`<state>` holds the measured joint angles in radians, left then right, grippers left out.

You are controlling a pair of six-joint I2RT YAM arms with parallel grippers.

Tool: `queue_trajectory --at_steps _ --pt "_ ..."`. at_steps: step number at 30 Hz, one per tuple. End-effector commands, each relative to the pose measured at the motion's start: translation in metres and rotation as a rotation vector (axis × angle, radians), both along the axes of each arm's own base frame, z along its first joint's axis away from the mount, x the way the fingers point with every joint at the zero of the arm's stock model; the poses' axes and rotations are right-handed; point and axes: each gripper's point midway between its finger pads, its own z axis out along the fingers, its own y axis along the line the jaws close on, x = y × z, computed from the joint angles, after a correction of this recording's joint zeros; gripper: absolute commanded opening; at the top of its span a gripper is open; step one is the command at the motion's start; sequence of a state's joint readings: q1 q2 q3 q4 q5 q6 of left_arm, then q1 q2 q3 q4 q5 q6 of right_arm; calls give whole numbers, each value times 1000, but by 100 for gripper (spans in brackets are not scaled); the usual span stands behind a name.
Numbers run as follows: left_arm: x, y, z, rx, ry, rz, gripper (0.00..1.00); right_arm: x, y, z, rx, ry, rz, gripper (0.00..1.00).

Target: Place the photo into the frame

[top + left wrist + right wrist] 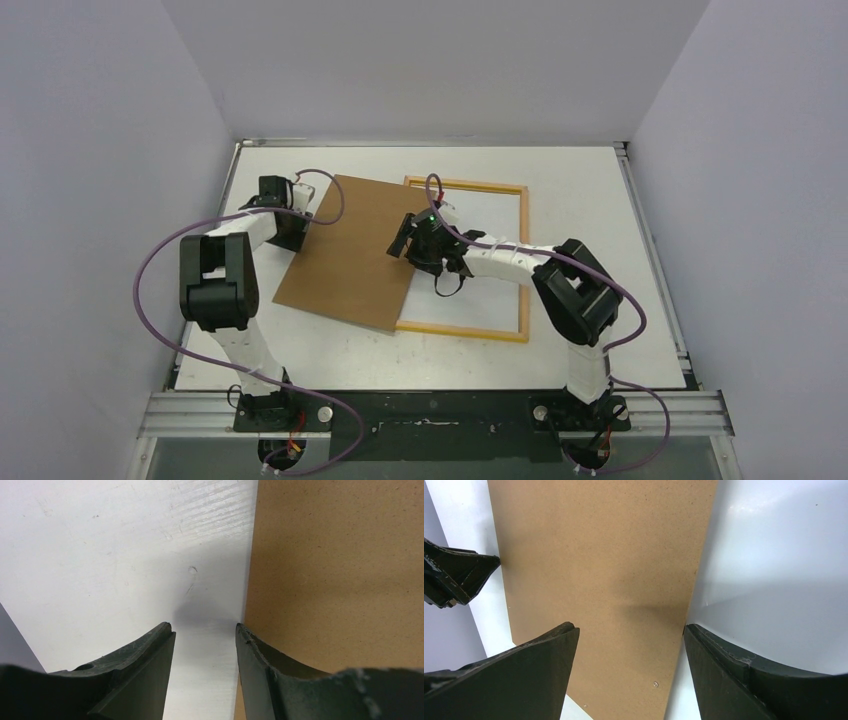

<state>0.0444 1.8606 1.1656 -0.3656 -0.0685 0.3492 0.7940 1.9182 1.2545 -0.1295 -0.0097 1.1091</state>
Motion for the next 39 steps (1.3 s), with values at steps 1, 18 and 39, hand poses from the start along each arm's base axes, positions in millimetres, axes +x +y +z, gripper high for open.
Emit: queue_trajectory --at_steps 1,18,39 --pt "-27 -29 -13 -102 96 -38 47 9 17 52 176 -96 20 78" --pt "-25 -28 -13 -95 99 -40 46 8 -4 28 74 -76 11 77" --pt "-23 -27 -12 -93 100 -39 45 8 -19 23 64 -84 -2 76"
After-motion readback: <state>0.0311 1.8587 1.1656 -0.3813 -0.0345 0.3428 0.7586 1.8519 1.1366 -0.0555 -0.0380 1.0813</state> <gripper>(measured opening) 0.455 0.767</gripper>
